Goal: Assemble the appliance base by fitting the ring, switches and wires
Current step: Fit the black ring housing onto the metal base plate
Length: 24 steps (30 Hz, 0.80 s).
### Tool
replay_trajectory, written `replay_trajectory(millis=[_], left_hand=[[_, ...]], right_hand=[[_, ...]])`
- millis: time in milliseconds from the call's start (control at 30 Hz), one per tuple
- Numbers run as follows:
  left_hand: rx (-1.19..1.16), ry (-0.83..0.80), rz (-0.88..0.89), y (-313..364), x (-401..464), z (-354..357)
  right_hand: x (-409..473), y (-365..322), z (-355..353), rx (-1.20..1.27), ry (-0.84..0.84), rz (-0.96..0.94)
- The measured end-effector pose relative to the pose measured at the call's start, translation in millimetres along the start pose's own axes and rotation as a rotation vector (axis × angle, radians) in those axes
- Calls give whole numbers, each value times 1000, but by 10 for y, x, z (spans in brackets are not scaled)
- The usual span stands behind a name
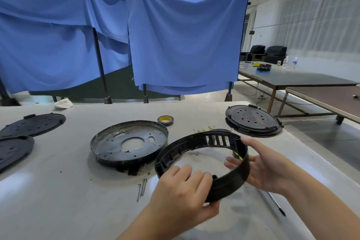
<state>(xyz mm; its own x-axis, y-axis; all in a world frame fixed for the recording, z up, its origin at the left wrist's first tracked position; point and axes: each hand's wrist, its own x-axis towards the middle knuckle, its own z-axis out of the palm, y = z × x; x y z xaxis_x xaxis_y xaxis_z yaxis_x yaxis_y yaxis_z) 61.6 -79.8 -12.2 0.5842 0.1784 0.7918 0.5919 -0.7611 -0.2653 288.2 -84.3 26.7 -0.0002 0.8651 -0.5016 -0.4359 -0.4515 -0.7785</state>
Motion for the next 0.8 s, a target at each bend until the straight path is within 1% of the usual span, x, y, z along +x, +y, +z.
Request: replay_trajectory(millis=[167,333,433,500,600,667,800], left_hand=[[-3,-55,2,11,-25,9],[-24,-142,-3,102,-42,9],[-20,-180,8,200,-26,1],[-7,-159,50,300,2,0],[12,-101,61,433,54,-17],[46,-87,61,484,71,-41],[59,-142,71,554,33,9]], right_hand=[[45,68,-16,76,5,-10],[55,135,-112,13,62,7],[47,161,-153,-10,60,19],[47,183,-157,-34,62,12],[64,213,-165,-38,110,-9],[69,210,-178,-91,147,-17],[83,192,-176,-265,187,-6]])
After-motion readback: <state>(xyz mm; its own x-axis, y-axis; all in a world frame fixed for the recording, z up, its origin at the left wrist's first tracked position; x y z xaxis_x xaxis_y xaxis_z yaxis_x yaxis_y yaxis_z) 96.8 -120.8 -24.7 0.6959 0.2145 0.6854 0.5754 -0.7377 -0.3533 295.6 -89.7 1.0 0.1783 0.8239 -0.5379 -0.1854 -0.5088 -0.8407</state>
